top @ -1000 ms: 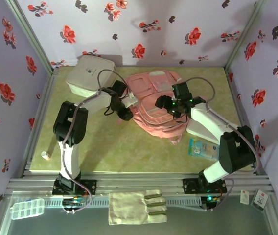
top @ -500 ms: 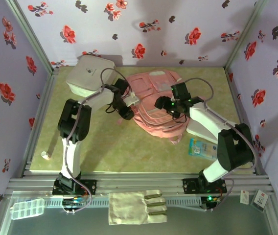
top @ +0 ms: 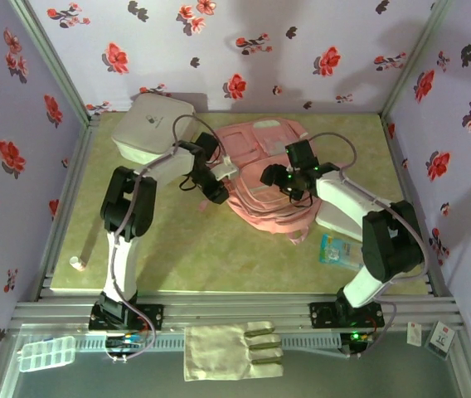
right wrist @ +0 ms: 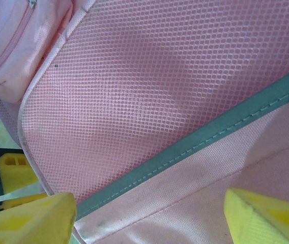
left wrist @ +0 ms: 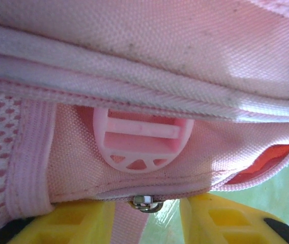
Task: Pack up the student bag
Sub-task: Zip the student bag at the center of the table.
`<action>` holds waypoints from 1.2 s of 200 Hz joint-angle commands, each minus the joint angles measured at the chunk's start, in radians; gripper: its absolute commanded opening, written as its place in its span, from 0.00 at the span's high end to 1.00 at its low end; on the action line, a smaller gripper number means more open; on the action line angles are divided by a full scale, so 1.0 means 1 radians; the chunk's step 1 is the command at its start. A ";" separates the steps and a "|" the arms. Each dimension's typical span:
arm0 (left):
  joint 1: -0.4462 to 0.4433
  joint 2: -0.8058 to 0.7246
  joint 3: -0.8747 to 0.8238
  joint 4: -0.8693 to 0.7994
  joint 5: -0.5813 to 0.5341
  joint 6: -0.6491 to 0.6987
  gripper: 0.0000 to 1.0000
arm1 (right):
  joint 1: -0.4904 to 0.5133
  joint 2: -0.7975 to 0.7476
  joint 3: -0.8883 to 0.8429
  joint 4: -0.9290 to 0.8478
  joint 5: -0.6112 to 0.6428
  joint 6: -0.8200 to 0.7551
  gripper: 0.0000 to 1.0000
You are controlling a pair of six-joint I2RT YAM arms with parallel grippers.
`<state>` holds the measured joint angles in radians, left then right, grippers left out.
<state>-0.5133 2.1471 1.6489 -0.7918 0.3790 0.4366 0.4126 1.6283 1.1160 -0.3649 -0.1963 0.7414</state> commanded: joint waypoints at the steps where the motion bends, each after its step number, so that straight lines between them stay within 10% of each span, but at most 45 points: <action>1: -0.011 0.031 0.038 0.012 0.032 0.010 0.65 | 0.006 0.030 0.031 -0.001 0.038 -0.016 0.24; 69: -0.017 -0.045 -0.037 0.053 0.031 -0.012 0.85 | 0.006 0.078 0.009 0.031 0.056 0.027 0.28; 240: -0.266 -0.184 -0.271 0.246 0.037 -0.243 0.86 | 0.020 0.091 -0.043 0.143 0.109 0.141 0.31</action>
<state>-0.7238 2.0022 1.4036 -0.5755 0.3656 0.2413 0.4217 1.6894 1.0946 -0.2726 -0.0990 0.8654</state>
